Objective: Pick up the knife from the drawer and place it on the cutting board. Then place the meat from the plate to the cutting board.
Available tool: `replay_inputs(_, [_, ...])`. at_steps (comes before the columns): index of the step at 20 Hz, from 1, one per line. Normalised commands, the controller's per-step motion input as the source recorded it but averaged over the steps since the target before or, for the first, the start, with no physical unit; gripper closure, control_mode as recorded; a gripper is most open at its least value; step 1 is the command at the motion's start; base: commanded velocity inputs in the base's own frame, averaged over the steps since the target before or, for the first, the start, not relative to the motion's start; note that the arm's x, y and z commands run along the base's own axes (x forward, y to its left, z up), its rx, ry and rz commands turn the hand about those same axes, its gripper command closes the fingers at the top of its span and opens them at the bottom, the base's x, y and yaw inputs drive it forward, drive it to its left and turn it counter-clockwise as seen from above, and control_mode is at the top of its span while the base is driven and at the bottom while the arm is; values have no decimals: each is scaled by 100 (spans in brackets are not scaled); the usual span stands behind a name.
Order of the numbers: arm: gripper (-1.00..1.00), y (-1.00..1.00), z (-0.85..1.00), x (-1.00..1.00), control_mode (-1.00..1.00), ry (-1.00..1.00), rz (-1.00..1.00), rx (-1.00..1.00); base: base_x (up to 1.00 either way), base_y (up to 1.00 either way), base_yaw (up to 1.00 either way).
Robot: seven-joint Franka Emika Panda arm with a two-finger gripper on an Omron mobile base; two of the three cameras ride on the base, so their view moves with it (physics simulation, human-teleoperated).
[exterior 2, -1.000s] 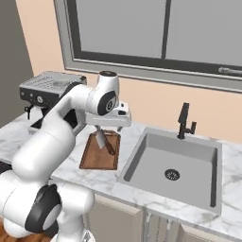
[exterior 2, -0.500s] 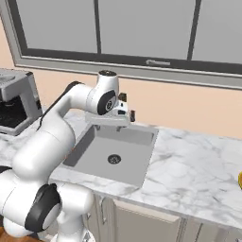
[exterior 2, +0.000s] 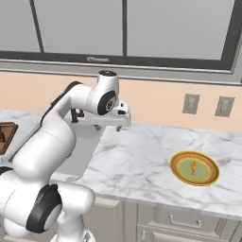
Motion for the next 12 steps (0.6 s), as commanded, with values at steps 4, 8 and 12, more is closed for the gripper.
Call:
replay_inputs(4, [-100,0,0,0,100,0,0,0,46,-74,-18])
replay_inputs(8, [-100,0,0,0,100,0,0,0,67,-80,-8])
replay_inputs(12, [-100,0,0,0,100,0,0,0,49,-72,-1])
